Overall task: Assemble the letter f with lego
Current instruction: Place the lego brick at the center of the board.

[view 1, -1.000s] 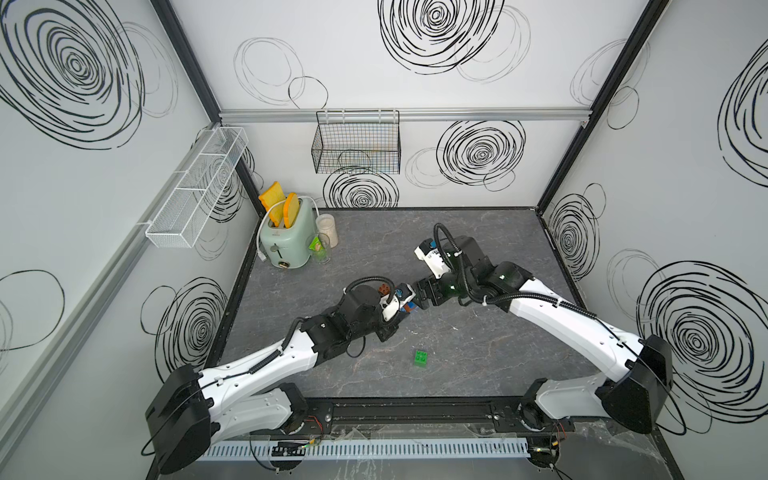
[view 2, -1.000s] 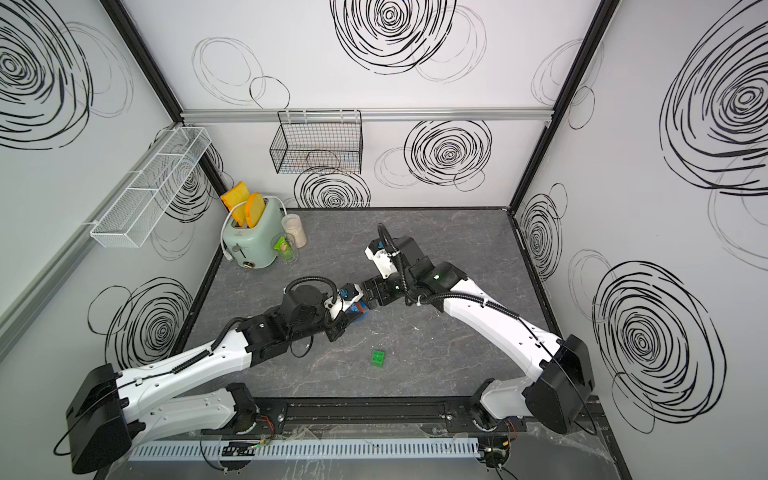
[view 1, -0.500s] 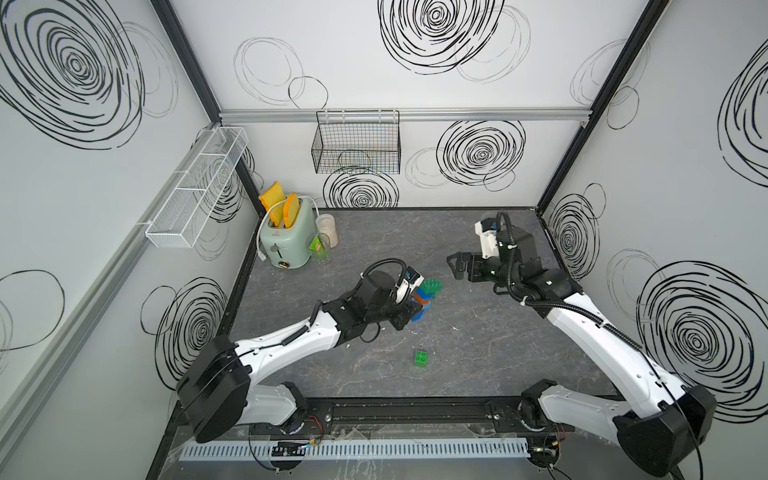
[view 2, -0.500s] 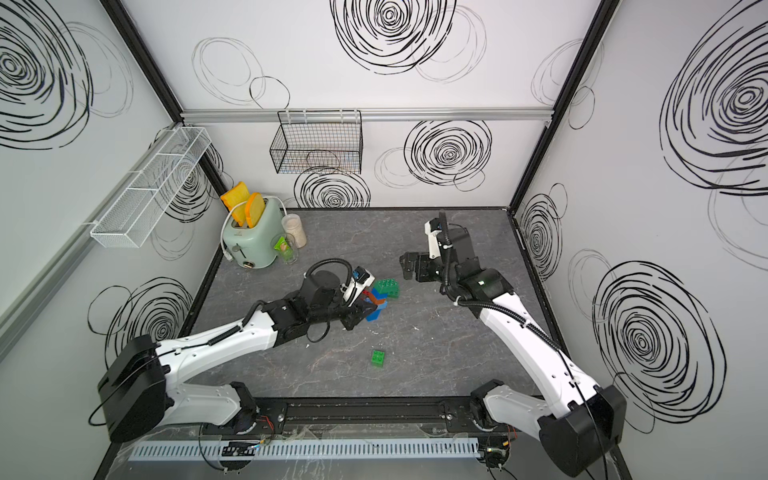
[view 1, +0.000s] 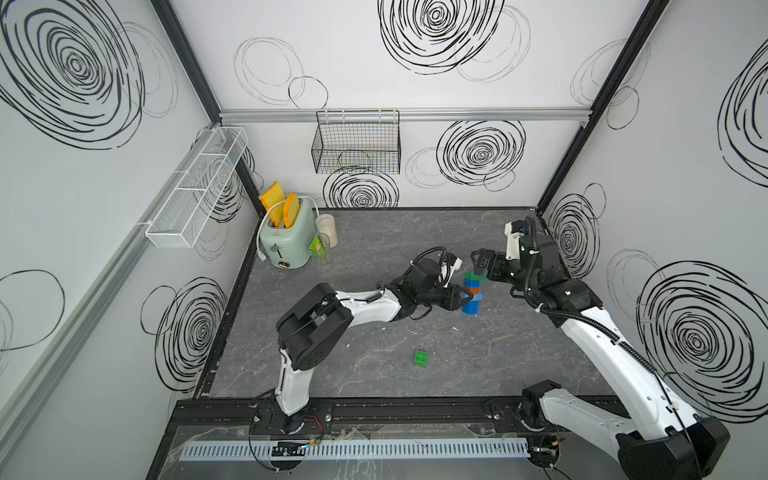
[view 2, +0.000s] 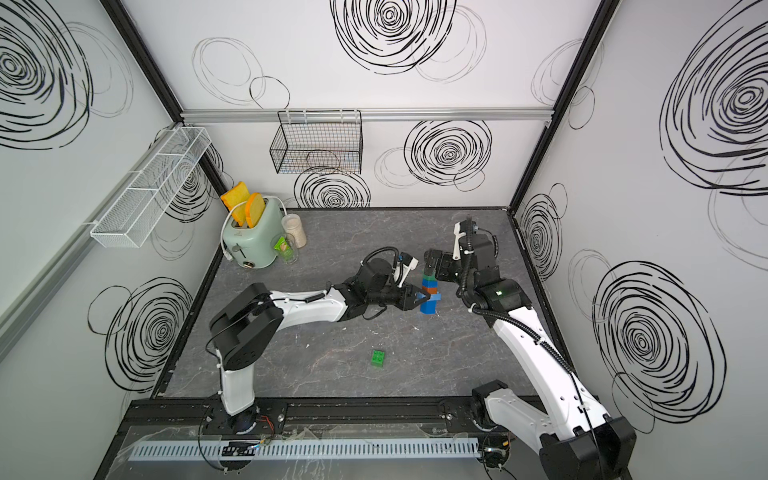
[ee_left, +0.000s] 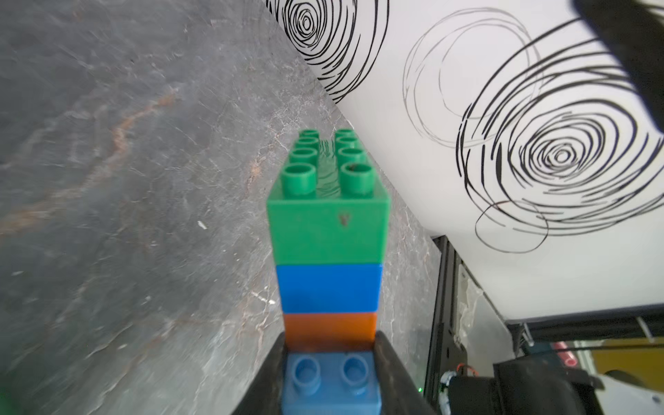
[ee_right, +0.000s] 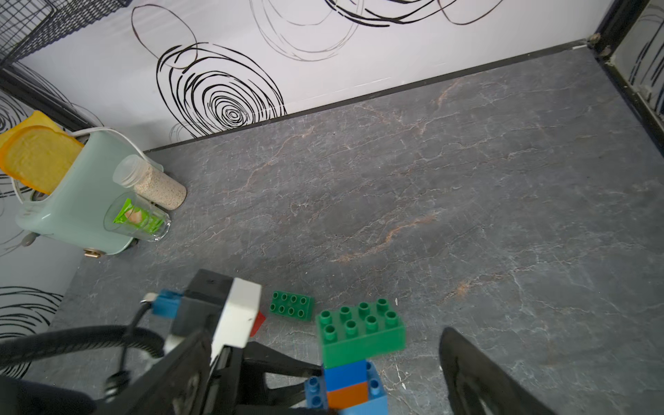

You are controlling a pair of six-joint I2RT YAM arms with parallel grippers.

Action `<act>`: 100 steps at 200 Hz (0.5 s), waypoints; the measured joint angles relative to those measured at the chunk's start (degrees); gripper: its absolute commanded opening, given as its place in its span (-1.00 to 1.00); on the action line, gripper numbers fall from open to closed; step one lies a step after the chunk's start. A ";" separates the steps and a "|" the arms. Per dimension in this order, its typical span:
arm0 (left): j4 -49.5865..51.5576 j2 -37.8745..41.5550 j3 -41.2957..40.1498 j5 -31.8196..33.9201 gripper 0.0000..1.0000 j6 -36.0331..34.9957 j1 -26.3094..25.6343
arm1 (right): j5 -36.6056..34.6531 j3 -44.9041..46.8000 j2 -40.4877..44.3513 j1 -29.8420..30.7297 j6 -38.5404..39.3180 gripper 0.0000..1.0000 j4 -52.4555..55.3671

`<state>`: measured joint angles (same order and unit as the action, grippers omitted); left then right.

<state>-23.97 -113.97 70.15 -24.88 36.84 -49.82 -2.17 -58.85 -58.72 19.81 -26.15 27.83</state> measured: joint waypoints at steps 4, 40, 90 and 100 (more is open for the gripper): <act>-0.57 -1.27 0.96 -0.02 -0.48 0.98 -0.13 | 0.00 0.09 0.13 -0.22 -0.02 0.98 -0.02; -3.26 -13.00 12.09 -0.68 -0.47 10.25 -1.27 | 0.00 0.55 1.49 -1.46 -0.28 0.98 0.00; -3.15 -23.34 23.80 0.00 -0.47 18.82 -2.27 | 0.76 1.81 1.70 -1.97 -0.28 0.98 -0.13; -2.73 -24.90 25.73 0.22 -0.46 19.96 -2.45 | 0.98 2.16 1.68 -2.03 -0.28 0.98 -0.15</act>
<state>-26.70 -138.87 95.88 -24.67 56.80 -52.27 -1.19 -56.69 -57.04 17.78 -26.44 27.68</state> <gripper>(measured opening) 0.355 0.989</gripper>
